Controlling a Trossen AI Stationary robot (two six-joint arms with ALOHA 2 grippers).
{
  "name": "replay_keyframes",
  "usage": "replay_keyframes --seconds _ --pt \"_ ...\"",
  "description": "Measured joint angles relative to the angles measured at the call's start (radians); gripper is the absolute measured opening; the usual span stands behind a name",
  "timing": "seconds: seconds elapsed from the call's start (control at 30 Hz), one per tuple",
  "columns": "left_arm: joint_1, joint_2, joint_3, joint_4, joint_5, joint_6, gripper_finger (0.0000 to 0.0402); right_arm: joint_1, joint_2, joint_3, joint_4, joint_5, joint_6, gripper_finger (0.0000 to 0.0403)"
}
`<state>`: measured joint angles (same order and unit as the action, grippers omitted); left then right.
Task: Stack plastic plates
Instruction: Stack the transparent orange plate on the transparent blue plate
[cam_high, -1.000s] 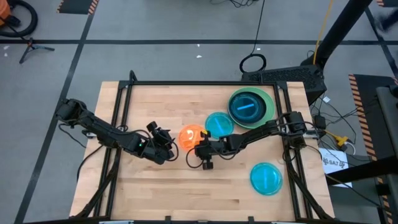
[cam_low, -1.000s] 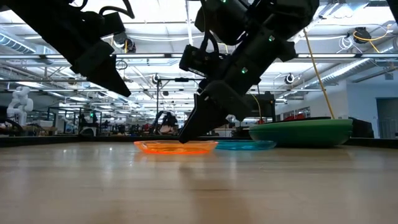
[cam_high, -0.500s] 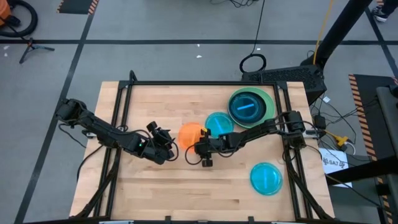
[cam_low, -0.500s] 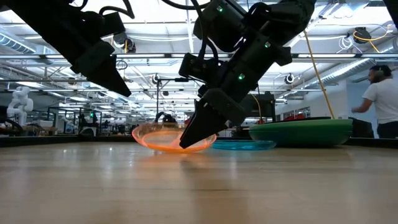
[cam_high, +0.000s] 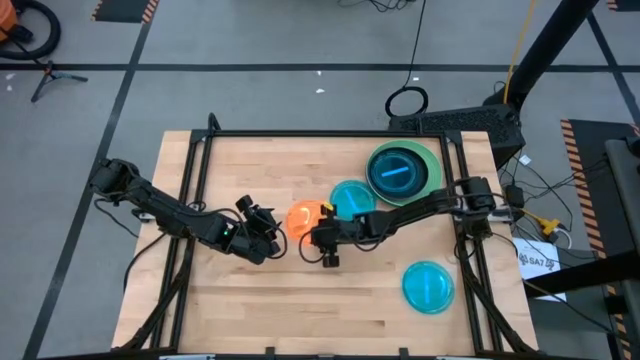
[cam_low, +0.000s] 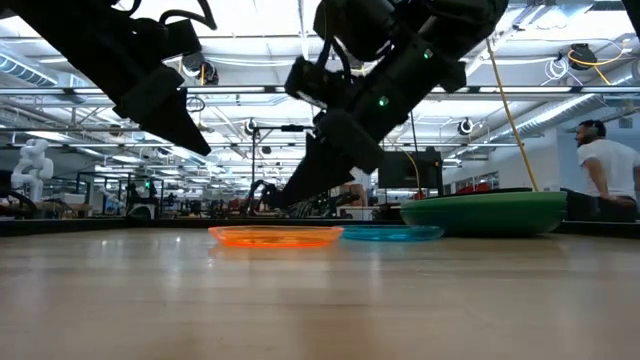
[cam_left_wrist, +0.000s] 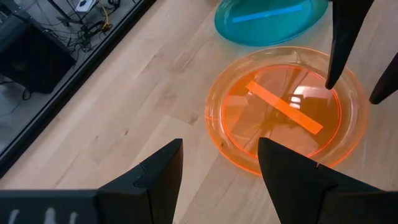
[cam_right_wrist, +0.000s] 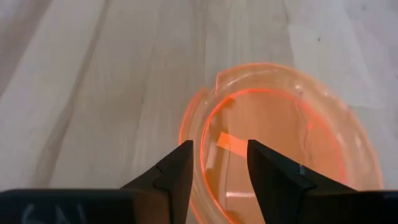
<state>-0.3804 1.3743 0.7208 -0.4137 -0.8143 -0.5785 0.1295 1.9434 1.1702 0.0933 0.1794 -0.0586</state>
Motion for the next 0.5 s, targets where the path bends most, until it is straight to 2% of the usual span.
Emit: replay_keyframes --seconds 0.2,0.5 --pt "0.000 0.000 0.000 0.000 -0.001 0.002 0.0214 0.000 -0.015 0.000 0.002 -0.077 -0.004 0.0142" --pt "-0.002 0.000 0.000 0.000 -0.001 -0.019 0.0214 0.009 0.050 0.000 -0.023 -0.077 0.016 0.0141"
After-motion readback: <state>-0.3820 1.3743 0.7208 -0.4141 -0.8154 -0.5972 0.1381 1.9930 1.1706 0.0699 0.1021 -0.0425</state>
